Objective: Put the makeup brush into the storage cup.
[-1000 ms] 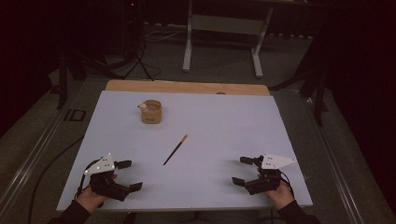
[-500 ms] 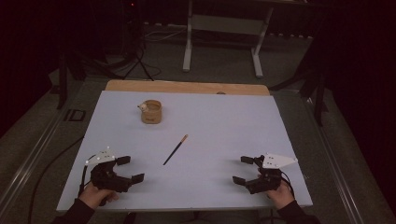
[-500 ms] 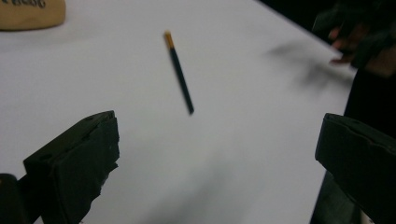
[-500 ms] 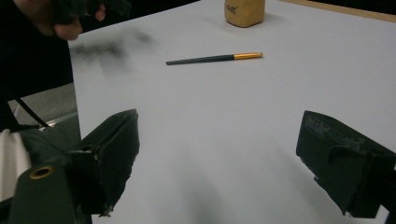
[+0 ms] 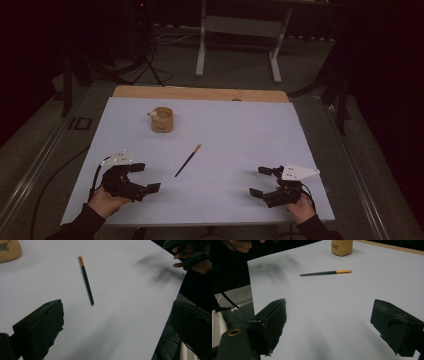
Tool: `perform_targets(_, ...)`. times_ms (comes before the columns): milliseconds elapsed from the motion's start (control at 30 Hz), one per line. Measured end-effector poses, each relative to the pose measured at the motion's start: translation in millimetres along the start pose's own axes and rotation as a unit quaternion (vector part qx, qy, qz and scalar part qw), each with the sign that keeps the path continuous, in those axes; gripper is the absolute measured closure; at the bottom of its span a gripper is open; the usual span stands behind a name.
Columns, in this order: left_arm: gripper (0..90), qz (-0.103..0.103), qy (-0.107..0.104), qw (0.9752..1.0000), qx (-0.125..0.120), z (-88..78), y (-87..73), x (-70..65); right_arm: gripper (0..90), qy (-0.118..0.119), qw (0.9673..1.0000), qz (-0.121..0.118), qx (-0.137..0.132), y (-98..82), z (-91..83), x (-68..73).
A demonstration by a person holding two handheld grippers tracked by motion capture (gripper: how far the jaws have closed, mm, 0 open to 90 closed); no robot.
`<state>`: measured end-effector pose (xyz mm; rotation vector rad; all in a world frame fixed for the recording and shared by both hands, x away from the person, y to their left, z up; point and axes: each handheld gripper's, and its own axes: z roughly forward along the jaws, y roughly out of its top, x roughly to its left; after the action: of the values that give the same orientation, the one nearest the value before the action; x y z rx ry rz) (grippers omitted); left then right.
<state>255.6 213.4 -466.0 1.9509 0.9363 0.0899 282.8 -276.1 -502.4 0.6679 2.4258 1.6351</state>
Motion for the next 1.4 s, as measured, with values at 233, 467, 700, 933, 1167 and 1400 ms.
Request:
perform_targets(233, 0.5, -0.018, 0.02, 0.9996, 0.012, -4.7, 24.7, 0.6, 13.2, -0.002, 1.0, 0.001, -0.001, 0.5, 0.5, -0.8)
perform_targets(467, 1.2, -0.004, 0.025, 0.9993, 0.027, -4.7, 46.9, -3.3, 13.2, -0.004, 1.0, -0.002, -0.001, 1.4, -0.3, 0.0)
perform_targets(700, 2.9, 0.017, 0.029, 0.9981, 0.051, 4.9, 65.2, -8.8, 13.2, -0.006, 1.0, -0.005, 0.002, 2.0, -0.2, 0.1)
perform_targets(933, 4.2, 0.033, 0.036, 0.9959, 0.076, 17.6, 82.9, -11.9, 13.2, -0.005, 1.0, -0.006, 0.003, 2.0, 0.3, 0.1)
perform_targets(1167, 5.5, 0.037, 0.058, 0.9901, 0.123, 32.4, 90.5, -12.0, 13.2, -0.006, 0.9999, -0.008, 0.002, 2.1, -0.4, 0.3)
perform_targets(1400, 6.6, 0.025, 0.075, 0.9822, 0.17, 44.4, 94.4, -10.0, 13.2, -0.007, 1.0, -0.006, 0.001, 2.3, -1.0, 0.4)
